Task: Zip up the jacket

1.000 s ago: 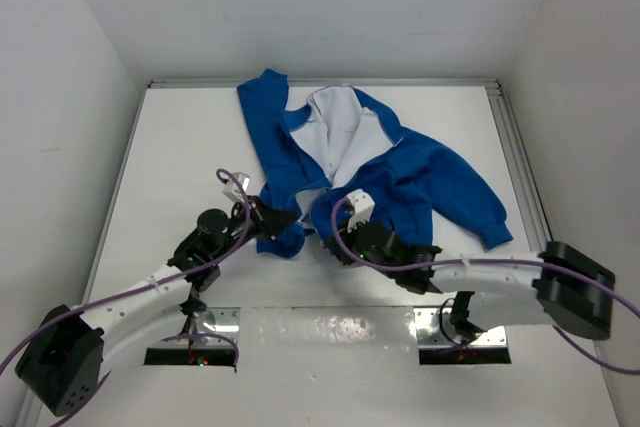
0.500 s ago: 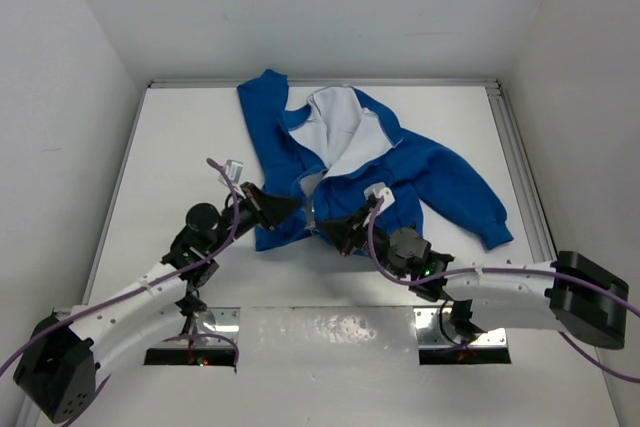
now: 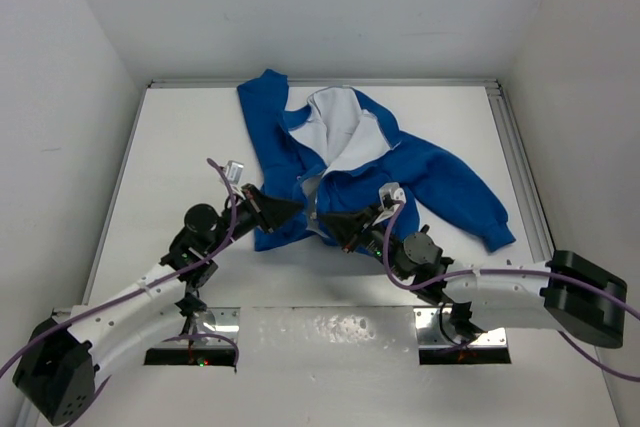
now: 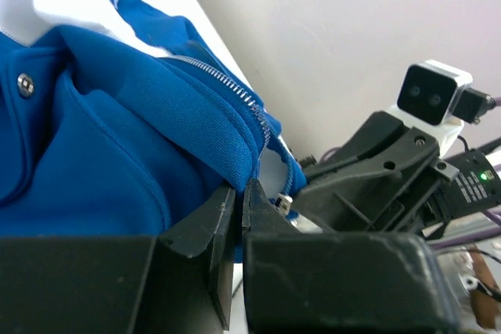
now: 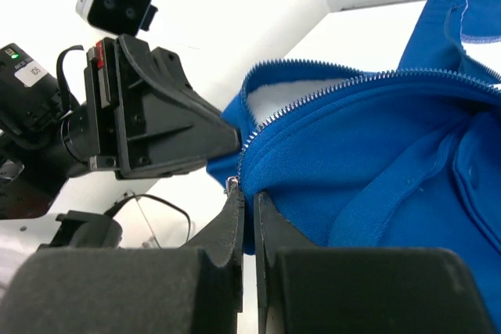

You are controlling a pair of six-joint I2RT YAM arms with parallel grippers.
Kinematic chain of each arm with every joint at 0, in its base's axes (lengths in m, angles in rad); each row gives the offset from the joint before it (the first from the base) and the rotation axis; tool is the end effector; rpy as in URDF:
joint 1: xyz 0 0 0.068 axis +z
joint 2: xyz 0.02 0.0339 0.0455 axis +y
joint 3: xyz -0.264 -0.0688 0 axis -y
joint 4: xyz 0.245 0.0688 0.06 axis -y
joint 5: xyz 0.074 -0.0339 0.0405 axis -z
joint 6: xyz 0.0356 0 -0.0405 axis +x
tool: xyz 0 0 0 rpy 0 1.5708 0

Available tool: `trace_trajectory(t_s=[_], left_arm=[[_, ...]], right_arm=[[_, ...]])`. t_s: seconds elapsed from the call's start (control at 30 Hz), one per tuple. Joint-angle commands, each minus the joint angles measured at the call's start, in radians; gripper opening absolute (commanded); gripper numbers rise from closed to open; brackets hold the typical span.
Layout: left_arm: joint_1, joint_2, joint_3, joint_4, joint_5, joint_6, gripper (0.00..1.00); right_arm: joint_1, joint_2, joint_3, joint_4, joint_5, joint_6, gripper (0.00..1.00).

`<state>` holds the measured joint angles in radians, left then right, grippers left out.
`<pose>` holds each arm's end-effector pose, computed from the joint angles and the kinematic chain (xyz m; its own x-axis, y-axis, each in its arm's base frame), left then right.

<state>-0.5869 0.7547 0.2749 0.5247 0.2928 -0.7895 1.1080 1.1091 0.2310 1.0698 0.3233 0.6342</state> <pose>0.1448 -0.1086 0.2393 -0.5206 -0.4702 -0.7127 0.5690 0.4313 -0.7002 0.1042 0.1836 0.2202 -0.3517 0.5535 -0.7549 -0.6217 0.4648 0.6304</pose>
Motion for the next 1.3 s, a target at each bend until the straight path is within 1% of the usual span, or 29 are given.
trace_trajectory(t_s=[0.0,0.53,0.97,1.27], left_arm=[[0.015,0.000,0.012,0.058,0.068,-0.025,0.00],[0.015,-0.005,0.004,0.067,0.170,-0.053,0.00],[0.015,0.011,-0.002,0.106,0.206,-0.043,0.00],[0.015,0.006,0.000,0.080,0.218,-0.021,0.00]], right_arm=[[0.003,0.012,0.024,0.130,0.003,-0.031,0.00],[0.003,-0.012,0.016,0.111,-0.001,-0.057,0.00],[0.003,-0.009,0.025,0.097,-0.004,-0.054,0.00],[0.003,-0.009,0.036,0.098,-0.006,-0.056,0.00]])
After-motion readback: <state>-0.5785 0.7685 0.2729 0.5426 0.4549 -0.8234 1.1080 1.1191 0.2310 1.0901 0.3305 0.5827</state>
